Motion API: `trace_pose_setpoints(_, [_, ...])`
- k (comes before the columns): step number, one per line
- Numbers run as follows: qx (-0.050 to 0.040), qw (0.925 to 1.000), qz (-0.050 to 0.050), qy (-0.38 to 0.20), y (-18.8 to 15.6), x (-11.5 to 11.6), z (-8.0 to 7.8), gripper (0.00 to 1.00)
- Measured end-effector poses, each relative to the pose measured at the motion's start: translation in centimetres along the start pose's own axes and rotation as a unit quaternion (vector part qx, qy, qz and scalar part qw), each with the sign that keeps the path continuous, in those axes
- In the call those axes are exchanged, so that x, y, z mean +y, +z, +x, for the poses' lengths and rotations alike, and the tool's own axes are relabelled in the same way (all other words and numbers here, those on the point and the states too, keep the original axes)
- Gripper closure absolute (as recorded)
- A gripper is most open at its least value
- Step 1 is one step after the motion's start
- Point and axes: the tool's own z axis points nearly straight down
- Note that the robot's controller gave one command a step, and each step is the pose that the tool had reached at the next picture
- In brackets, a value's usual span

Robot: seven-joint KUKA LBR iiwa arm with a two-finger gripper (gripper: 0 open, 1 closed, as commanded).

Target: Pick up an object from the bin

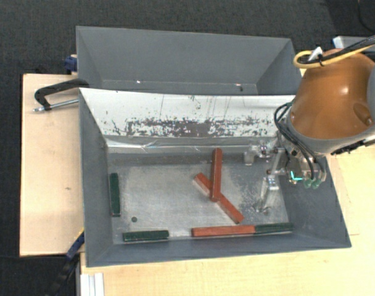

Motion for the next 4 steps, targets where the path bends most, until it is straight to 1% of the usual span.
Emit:
trace_pose_setpoints(1, [-0.0041, 1.0000, 0.000, -0.001, -0.4, 0.0, -0.2, 0.00])
trace_pose_setpoints(2, [-0.0057, 0.9993, 0.000, 0.038, 6.8, 2.4, -0.2, 0.00])
trace_pose_setpoints(3, [-0.0038, 0.9983, 0.000, 0.058, 8.1, 5.1, -0.1, 0.00])
trace_pose_setpoints(4, [-0.0026, 0.9903, 0.000, 0.139, 10.0, 1.8, 0.4, 0.00])
